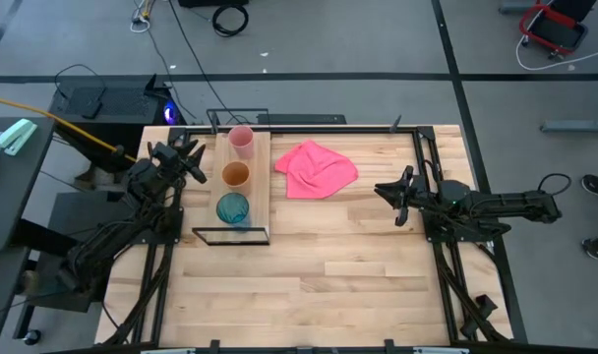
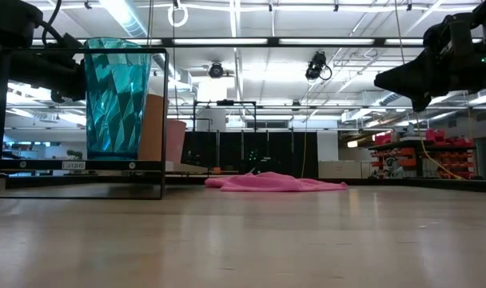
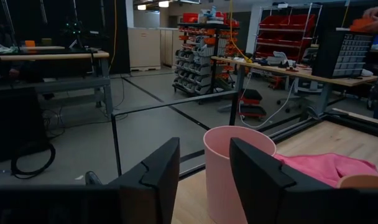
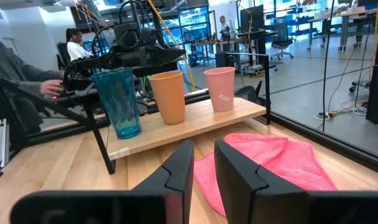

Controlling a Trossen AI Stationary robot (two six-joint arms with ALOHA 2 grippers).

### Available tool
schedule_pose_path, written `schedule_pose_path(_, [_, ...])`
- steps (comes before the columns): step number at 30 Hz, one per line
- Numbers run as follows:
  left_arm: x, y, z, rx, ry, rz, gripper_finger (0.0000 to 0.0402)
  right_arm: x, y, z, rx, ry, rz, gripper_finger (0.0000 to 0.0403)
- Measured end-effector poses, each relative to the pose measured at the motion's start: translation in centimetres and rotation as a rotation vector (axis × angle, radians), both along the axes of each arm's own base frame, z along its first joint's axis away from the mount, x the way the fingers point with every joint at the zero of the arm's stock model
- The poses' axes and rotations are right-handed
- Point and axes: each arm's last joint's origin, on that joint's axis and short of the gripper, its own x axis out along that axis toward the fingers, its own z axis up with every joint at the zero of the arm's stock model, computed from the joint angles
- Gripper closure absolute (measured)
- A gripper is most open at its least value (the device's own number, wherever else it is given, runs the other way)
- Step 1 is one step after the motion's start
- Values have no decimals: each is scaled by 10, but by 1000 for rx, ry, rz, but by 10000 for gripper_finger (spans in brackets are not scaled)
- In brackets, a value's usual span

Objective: Stack small to large cups/mugs on shelf
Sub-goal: Return to Home Position

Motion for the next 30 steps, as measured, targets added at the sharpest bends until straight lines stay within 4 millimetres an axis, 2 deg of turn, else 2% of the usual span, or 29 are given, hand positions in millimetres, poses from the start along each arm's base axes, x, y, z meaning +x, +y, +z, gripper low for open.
schedule_pose_path(30, [0,0,0,0,0,0,262,0,0,0,0,0,0,330])
